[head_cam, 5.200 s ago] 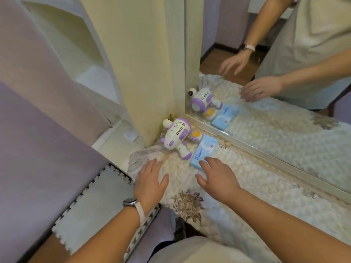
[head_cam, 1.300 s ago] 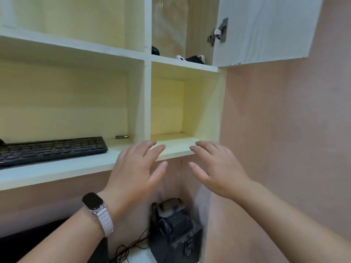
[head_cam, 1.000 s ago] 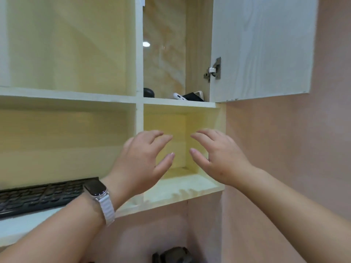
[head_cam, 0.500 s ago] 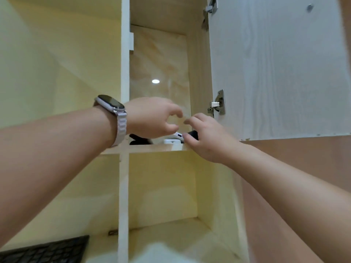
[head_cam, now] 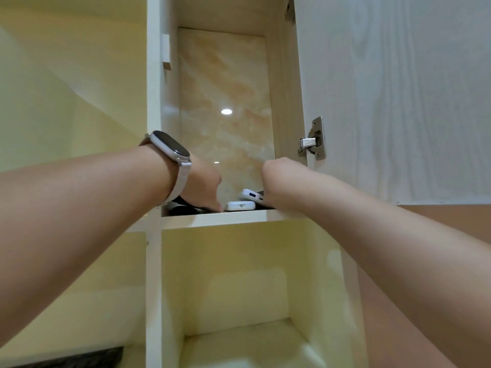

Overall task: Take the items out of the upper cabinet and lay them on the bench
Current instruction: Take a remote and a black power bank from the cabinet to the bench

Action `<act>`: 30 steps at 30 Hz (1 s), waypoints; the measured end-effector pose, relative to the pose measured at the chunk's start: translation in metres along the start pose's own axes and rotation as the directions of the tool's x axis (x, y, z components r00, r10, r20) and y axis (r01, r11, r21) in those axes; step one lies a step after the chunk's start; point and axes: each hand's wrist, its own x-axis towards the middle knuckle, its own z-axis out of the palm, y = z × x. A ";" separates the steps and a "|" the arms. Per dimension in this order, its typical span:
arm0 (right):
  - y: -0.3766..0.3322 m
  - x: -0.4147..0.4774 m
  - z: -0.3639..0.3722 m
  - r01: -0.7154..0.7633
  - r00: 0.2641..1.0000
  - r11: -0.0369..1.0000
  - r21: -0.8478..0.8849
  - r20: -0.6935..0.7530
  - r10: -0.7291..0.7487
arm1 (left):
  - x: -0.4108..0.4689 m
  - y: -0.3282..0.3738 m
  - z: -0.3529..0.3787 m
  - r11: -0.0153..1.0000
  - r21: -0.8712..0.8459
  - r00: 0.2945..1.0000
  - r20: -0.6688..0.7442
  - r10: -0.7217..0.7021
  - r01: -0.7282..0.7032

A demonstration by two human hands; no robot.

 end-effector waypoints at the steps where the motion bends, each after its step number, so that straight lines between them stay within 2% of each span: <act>1: -0.001 0.000 -0.001 -0.003 1.000 1.000 -0.019 -0.001 0.003 | 0.001 0.001 0.002 1.000 0.008 1.000 0.014 0.001 -0.001; 6: -0.002 -0.008 -0.004 -0.005 1.000 1.000 0.008 -0.020 0.005 | -0.004 0.006 0.003 0.997 0.077 1.000 0.024 0.010 -0.011; 15: 0.006 -0.044 -0.004 -0.018 0.962 0.999 0.040 -0.271 0.028 | -0.038 -0.004 -0.021 0.979 0.203 0.987 -0.155 0.032 0.000; 22: 0.025 -0.091 0.007 0.060 0.851 0.986 0.157 -0.524 0.032 | -0.063 -0.001 -0.011 0.942 0.335 0.942 -0.318 0.110 0.003; 26: 0.033 -0.115 0.015 0.036 0.838 0.984 0.176 -0.541 0.066 | -0.069 -0.004 0.005 0.924 0.380 0.903 -0.412 0.124 0.046; 30: 0.038 -0.124 0.023 0.057 0.836 0.967 0.248 -0.542 0.090 | -0.073 -0.007 0.020 0.942 0.329 0.877 -0.469 0.104 0.065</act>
